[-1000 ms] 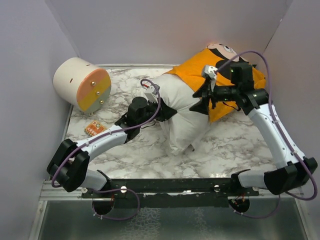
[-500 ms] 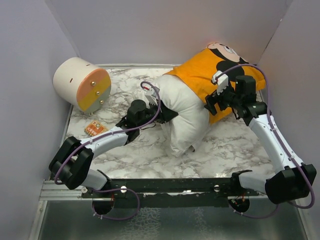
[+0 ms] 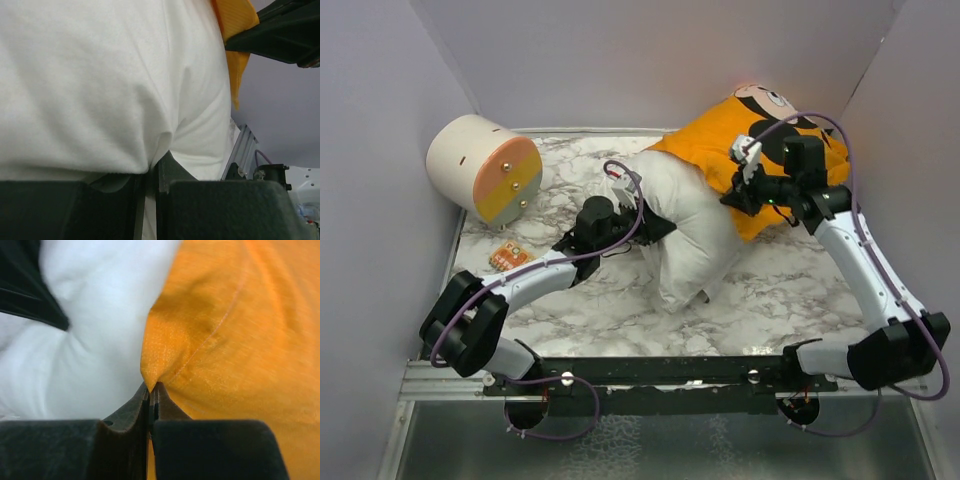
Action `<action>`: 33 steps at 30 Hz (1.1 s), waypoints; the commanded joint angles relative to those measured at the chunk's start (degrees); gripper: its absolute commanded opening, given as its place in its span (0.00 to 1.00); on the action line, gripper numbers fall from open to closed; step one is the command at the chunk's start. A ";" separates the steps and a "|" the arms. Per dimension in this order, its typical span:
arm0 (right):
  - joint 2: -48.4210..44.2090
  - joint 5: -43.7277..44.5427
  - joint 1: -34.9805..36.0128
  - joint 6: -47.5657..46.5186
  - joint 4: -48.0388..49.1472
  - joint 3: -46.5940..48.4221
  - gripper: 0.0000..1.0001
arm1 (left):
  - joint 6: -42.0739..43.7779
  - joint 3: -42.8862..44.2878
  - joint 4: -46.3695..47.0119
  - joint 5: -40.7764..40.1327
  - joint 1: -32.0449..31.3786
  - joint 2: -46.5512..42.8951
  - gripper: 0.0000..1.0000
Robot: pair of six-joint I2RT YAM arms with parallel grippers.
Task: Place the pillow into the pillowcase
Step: Stuff the pillow into the pillowcase.
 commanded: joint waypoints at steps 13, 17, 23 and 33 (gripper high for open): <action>10.62 -25.66 6.26 6.04 -1.99 8.16 0.00 | 4.82 4.47 6.68 5.41 -0.23 3.24 0.04; 5.90 -28.19 1.41 4.39 -0.64 -0.07 0.01 | 5.61 1.34 7.73 6.67 -0.23 1.77 0.25; 0.45 -27.99 0.38 2.60 1.02 -5.45 0.24 | 5.65 -1.82 -3.50 5.02 -0.23 -7.55 0.62; -4.98 -44.93 -11.05 3.19 1.84 -5.83 0.64 | 6.28 -4.48 -25.76 4.18 -0.23 -30.80 0.75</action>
